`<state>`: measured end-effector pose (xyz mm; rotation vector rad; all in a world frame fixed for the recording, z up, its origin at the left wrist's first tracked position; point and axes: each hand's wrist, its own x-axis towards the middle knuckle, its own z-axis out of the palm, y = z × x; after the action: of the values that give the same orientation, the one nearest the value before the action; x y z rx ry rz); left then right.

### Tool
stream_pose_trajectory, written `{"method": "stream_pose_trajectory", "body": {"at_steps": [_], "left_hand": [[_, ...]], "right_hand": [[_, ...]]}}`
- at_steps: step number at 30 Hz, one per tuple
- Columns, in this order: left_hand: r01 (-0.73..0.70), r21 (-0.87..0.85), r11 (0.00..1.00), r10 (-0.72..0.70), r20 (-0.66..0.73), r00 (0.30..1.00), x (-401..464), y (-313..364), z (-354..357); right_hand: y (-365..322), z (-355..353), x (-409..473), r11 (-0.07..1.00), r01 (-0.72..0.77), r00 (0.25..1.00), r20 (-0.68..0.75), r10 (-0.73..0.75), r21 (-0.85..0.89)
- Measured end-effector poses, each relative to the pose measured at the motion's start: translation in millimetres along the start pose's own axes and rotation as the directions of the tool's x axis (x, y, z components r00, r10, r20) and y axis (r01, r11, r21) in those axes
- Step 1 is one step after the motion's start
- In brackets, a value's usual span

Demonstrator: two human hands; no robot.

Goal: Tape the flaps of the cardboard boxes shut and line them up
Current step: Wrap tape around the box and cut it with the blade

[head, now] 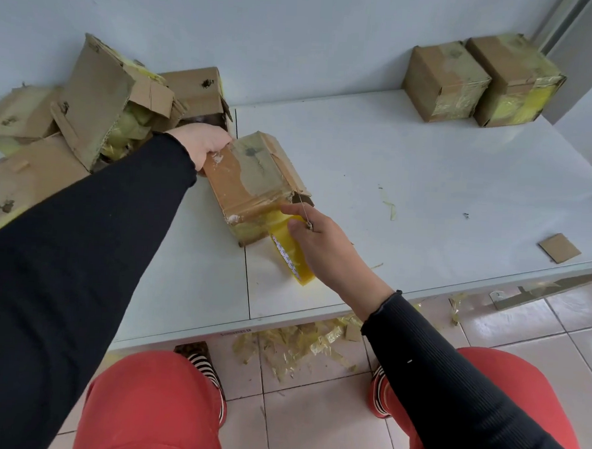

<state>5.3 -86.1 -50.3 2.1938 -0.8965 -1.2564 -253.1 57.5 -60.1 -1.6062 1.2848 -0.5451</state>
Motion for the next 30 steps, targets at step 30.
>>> {"method": "stream_pose_trajectory", "body": {"at_steps": [30], "left_hand": [[-0.371, 0.825, 0.426, 0.643, 0.012, 0.766, -106, -31, 89]], "right_hand": [[5, -1, -26, 0.984, 0.016, 1.0, -0.008, -0.015, 0.179]]}}
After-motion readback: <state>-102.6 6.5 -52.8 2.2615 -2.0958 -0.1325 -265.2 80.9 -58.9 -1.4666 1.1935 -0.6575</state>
